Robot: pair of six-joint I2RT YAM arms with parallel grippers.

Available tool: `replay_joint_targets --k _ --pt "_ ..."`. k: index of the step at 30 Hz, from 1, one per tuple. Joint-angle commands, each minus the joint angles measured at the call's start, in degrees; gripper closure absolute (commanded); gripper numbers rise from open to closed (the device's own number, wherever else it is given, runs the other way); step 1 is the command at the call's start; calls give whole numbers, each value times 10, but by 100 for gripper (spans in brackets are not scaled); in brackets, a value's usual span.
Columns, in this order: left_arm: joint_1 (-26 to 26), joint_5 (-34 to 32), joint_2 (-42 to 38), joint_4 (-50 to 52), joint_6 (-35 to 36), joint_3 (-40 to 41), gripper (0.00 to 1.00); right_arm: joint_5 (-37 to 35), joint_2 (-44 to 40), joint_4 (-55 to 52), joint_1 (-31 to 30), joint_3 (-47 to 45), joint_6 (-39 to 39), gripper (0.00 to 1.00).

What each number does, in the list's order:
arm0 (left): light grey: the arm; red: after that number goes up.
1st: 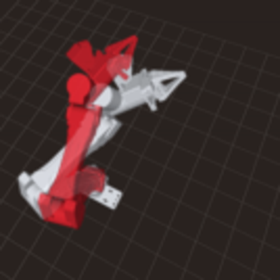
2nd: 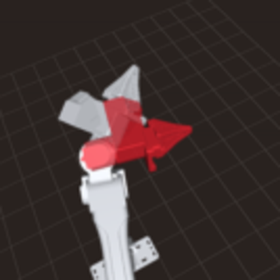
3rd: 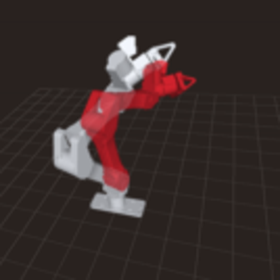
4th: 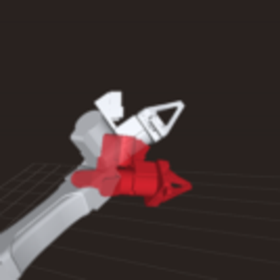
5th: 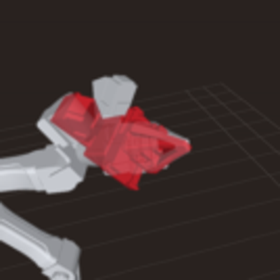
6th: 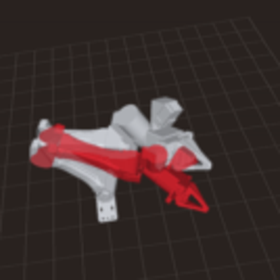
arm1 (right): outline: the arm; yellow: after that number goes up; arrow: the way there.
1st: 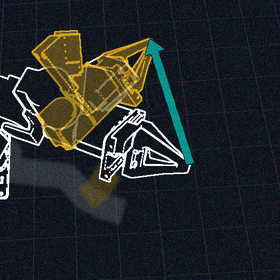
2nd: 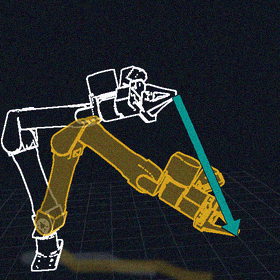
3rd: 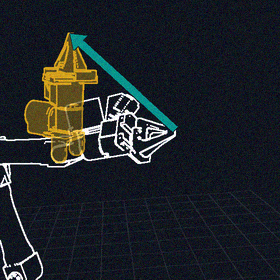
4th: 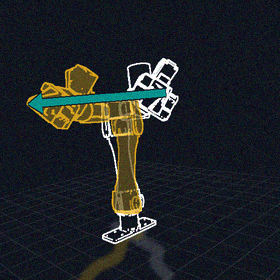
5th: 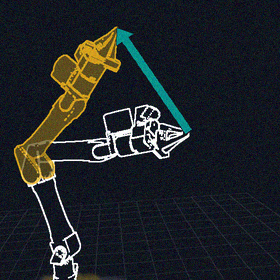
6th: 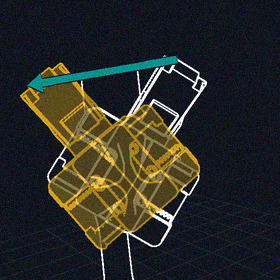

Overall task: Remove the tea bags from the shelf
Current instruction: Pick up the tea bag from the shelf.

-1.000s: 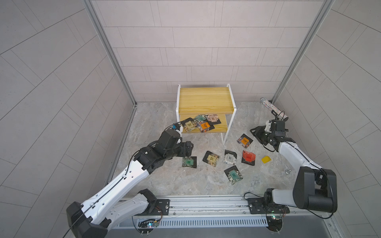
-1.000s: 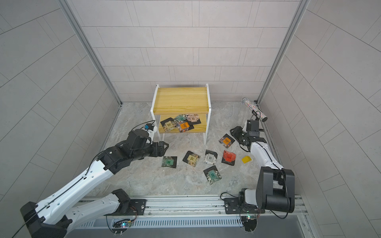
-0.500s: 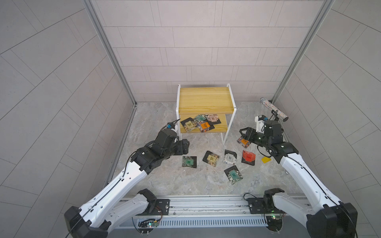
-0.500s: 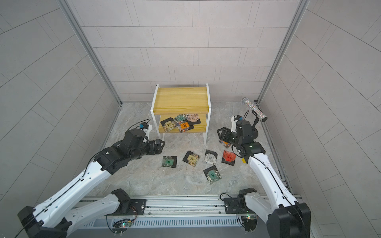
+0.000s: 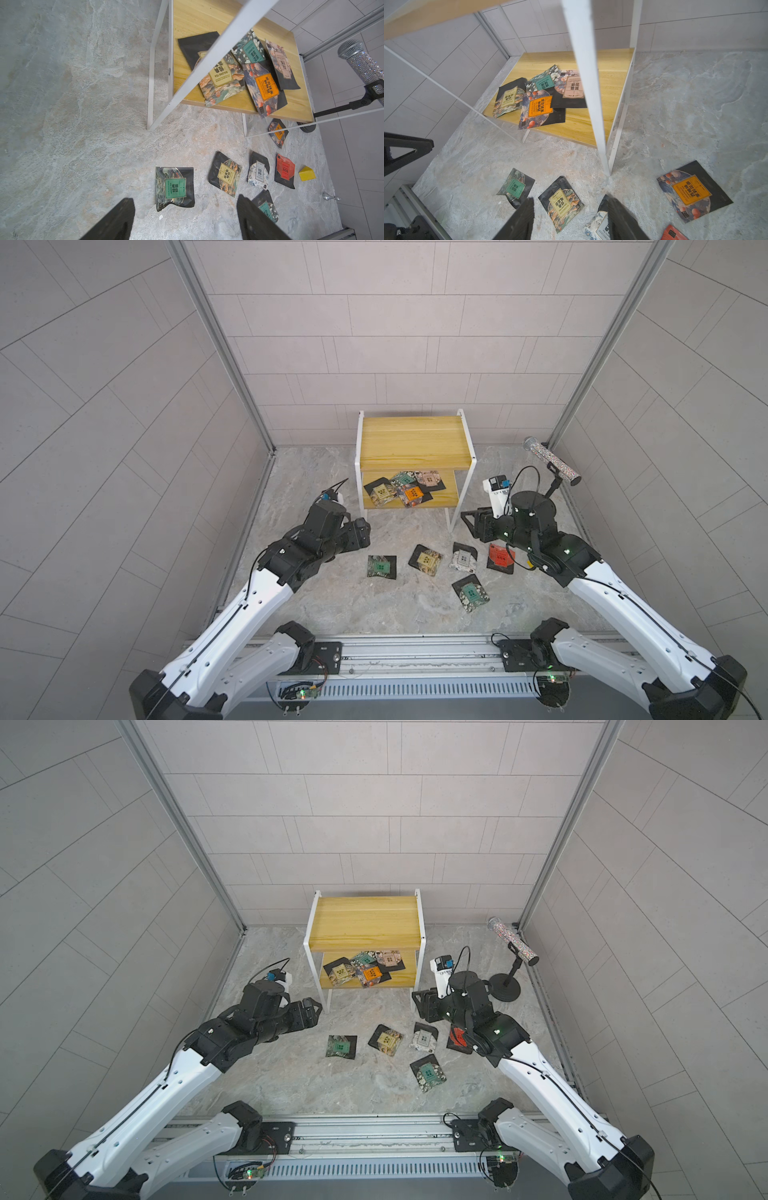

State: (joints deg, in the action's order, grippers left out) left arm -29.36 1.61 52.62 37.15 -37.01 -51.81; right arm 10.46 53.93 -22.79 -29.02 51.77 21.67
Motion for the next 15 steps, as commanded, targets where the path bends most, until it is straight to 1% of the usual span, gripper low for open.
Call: replay_joint_targets --k 1,6,9,11,13,15 --pt "8 6 -8 3 -10 11 15 -18 15 0 -29 20 -50 40" --pt "12 14 -8 -4 -14 15 15 -7 61 17 -71 36 -111 40" --pt "15 15 -6 -4 -13 15 15 -18 76 60 -97 20 -168 40" --pt "15 16 -8 -4 -11 15 15 -8 83 103 -103 3 -212 38" --pt "18 19 -8 -4 -10 16 15 -8 92 134 -109 -6 -250 32" --pt "22 24 -8 -4 -10 18 15 1 103 159 -111 -10 -290 31"
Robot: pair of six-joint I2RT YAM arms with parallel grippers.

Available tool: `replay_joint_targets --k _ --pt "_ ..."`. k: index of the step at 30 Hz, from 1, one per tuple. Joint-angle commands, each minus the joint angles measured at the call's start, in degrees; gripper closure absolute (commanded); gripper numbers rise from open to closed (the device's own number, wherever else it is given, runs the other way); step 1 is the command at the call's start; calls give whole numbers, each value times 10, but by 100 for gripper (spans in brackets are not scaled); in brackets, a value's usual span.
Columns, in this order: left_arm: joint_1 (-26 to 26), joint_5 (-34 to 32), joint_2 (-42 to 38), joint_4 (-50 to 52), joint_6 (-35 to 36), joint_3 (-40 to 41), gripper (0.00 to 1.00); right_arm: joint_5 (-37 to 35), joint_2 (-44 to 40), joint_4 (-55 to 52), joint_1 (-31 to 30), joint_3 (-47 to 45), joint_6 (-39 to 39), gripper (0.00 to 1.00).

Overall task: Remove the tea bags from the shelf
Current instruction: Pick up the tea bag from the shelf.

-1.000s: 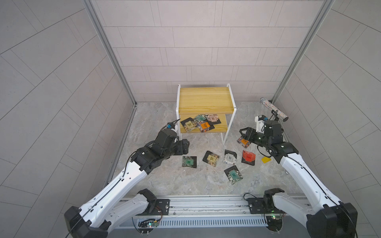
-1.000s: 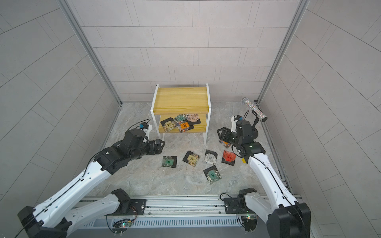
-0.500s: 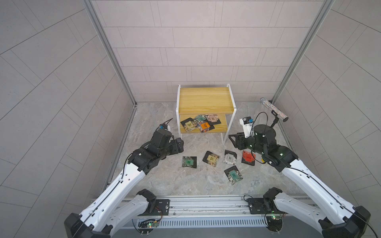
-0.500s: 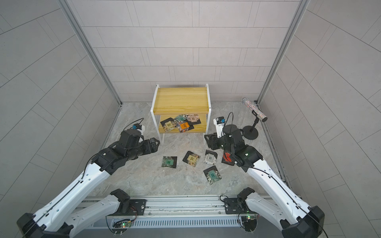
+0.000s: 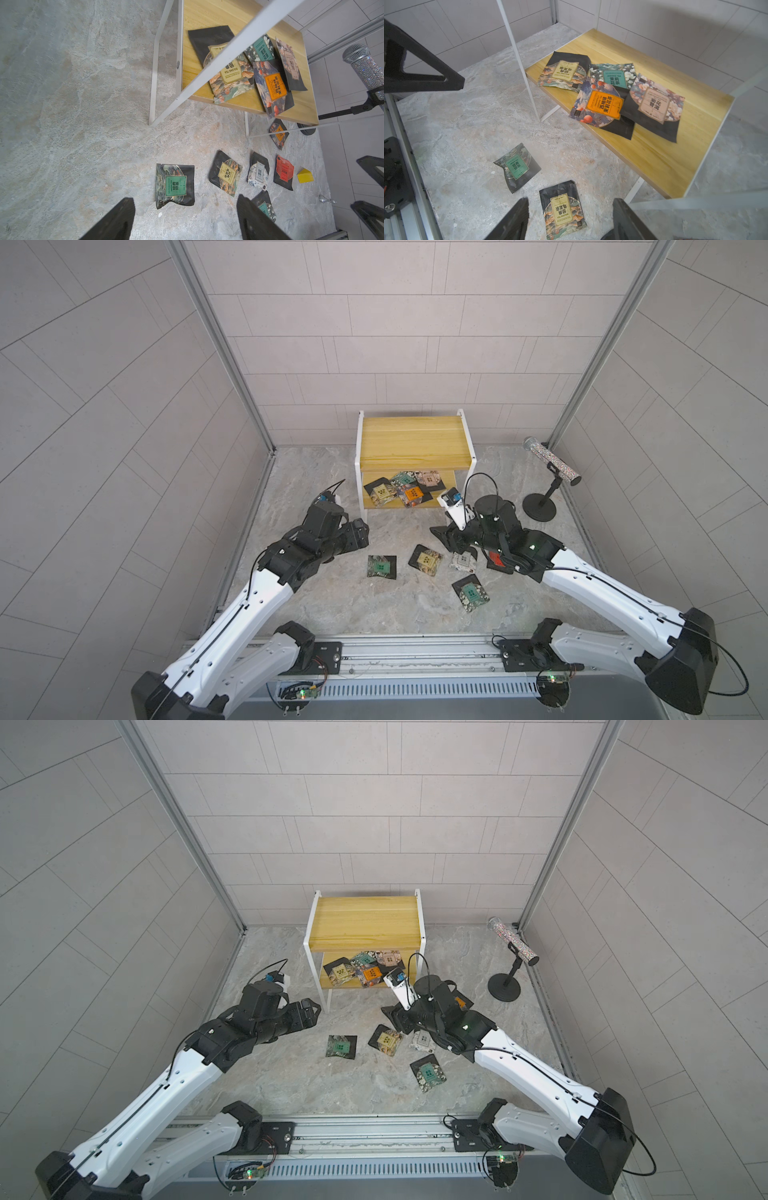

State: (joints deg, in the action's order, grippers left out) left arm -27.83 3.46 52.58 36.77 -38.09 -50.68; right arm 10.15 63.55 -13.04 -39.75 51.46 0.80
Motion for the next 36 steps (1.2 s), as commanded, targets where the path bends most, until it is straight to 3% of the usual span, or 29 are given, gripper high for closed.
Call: replay_joint_targets --k 1,5,16,36 --pt "9 9 -6 0 3 7 15 12 13 76 -3 -10 -103 31" --pt "23 19 -7 0 6 10 15 37 45 128 -3 -23 -190 31" --pt "48 38 -14 2 7 23 15 26 154 163 -4 20 -319 31" --pt "63 49 -21 9 7 28 15 -37 266 208 -7 84 -381 33"
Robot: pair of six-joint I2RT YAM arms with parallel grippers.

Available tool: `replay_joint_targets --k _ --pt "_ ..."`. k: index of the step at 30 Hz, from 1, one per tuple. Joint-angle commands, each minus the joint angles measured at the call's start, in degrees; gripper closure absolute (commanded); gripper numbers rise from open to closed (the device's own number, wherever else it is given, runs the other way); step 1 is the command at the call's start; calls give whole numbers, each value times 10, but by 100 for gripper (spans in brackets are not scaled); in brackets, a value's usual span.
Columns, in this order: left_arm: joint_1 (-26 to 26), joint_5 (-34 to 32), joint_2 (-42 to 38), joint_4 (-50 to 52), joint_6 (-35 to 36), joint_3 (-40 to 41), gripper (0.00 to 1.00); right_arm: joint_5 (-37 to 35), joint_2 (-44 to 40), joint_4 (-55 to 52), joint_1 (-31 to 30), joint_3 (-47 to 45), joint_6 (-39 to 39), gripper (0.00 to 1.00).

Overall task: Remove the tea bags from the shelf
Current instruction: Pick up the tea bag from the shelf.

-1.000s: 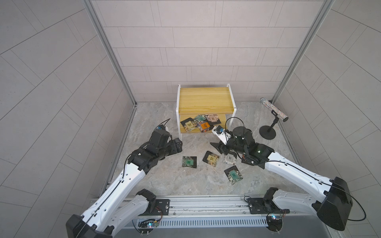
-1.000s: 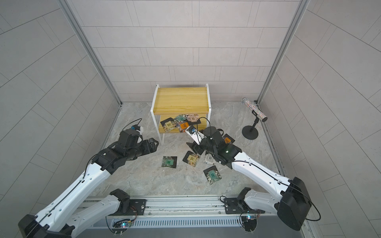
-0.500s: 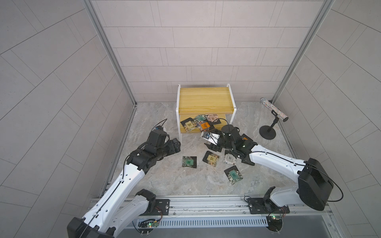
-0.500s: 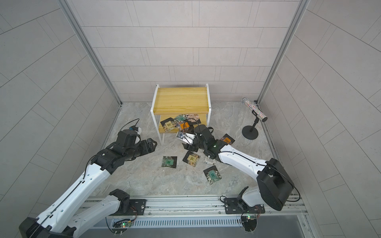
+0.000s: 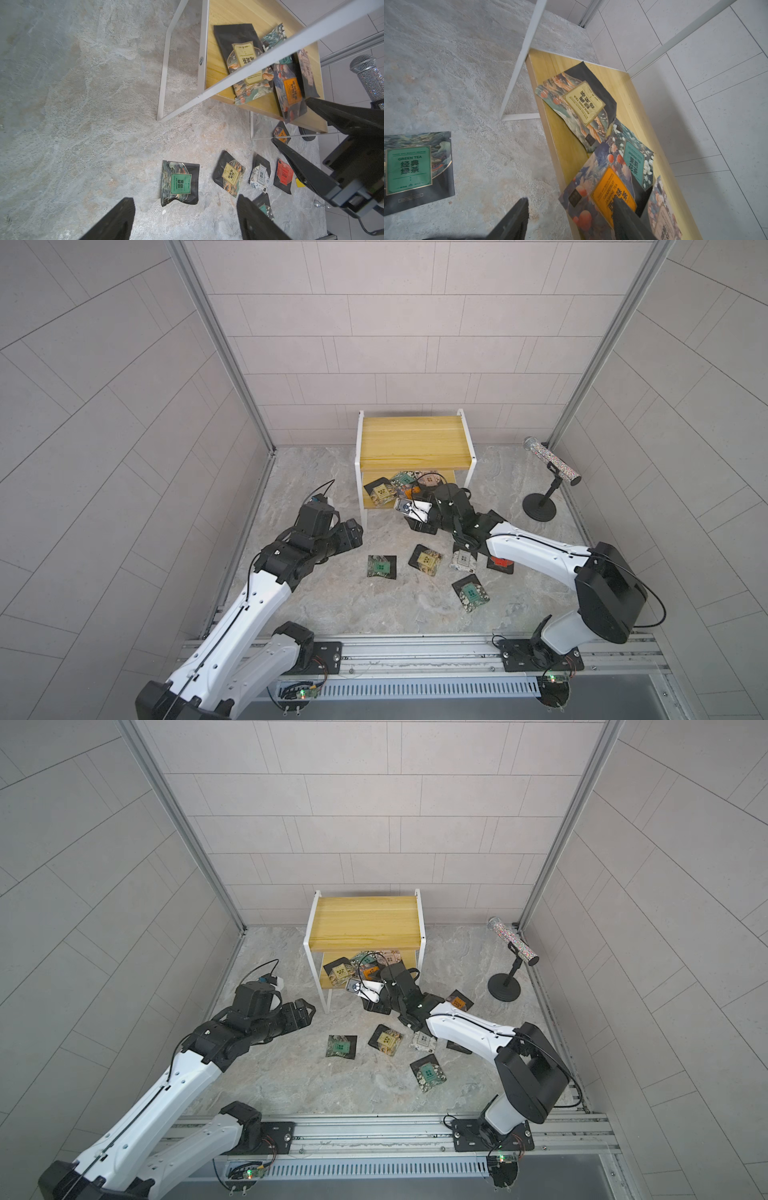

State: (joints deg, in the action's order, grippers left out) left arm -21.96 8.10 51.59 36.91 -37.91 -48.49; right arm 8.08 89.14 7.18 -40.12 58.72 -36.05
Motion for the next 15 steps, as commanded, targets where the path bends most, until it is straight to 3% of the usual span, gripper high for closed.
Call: replay_joint_targets --k 1,15 --pt "5 3 -11 9 6 7 15 -20 15 5 -4 14 -14 34" --pt "11 9 -8 4 6 9 15 -47 14 11 -5 -3 -6 61"
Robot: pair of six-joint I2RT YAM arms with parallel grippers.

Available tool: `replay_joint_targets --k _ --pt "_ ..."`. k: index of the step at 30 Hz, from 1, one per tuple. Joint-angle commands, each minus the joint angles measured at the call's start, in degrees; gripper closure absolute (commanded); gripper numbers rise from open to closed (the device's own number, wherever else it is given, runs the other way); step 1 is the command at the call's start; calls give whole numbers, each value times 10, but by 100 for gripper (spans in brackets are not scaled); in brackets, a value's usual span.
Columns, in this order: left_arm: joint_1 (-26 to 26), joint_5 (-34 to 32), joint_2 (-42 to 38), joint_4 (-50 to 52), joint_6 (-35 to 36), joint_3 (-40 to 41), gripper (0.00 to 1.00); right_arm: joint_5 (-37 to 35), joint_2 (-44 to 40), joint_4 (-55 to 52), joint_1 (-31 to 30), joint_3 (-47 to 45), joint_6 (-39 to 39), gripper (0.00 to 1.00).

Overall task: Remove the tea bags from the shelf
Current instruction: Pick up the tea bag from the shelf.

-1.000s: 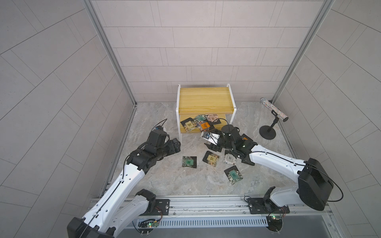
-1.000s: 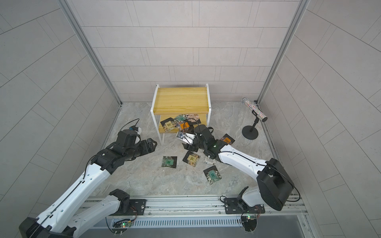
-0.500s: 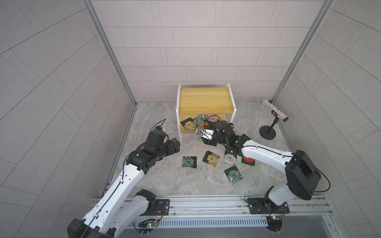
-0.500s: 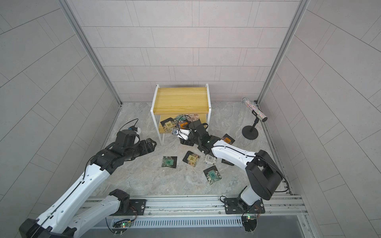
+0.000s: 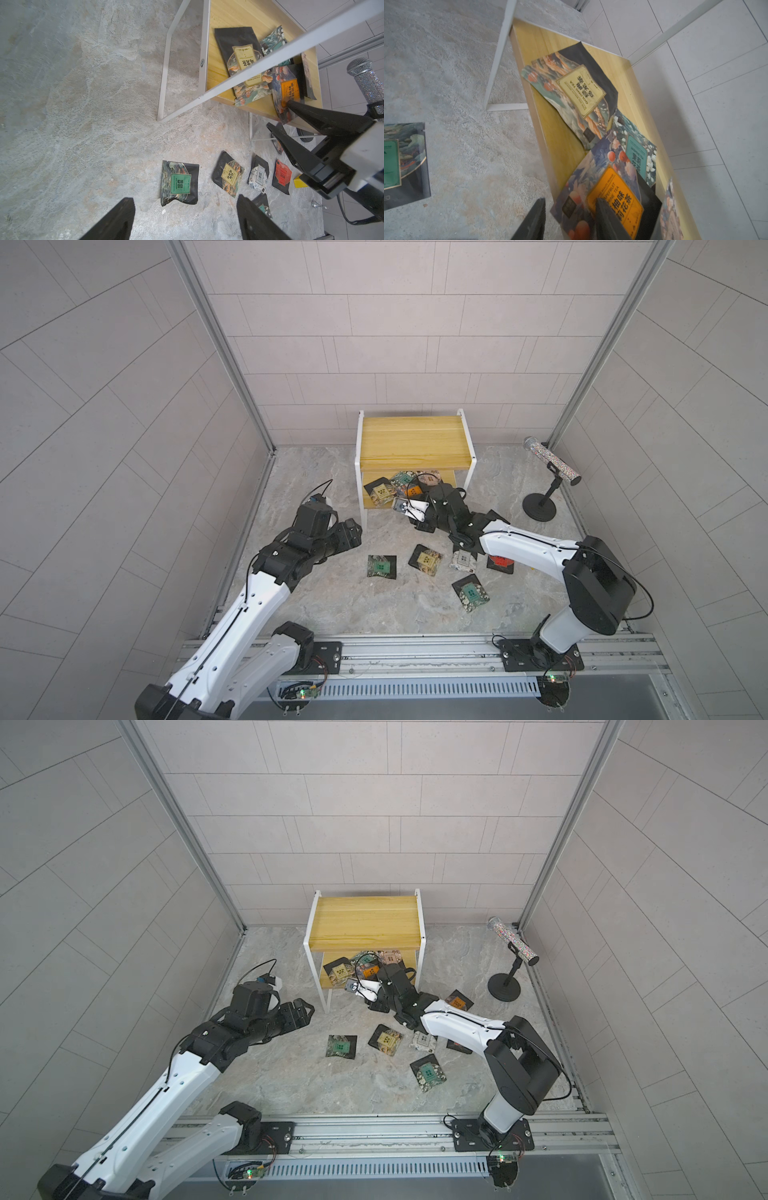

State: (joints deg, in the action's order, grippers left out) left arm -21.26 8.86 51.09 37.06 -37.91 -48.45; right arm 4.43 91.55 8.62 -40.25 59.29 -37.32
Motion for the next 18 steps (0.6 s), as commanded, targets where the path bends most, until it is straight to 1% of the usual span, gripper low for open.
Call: replay_joint_targets --k 1,4,10,12,18 --pt "4 2 -3 2 6 9 15 -11 -14 -3 -4 -10 7 64" --pt "4 3 -3 0 4 10 15 -17 -21 -3 -4 -12 8 71" --pt "4 5 -5 -2 0 10 15 -21 -40 -4 -4 -12 9 81" --pt "4 6 -7 -3 -1 12 15 -21 -45 -4 -4 -12 12 82" --pt "4 9 -10 -6 -6 16 15 -24 -63 -7 -5 -12 16 91"
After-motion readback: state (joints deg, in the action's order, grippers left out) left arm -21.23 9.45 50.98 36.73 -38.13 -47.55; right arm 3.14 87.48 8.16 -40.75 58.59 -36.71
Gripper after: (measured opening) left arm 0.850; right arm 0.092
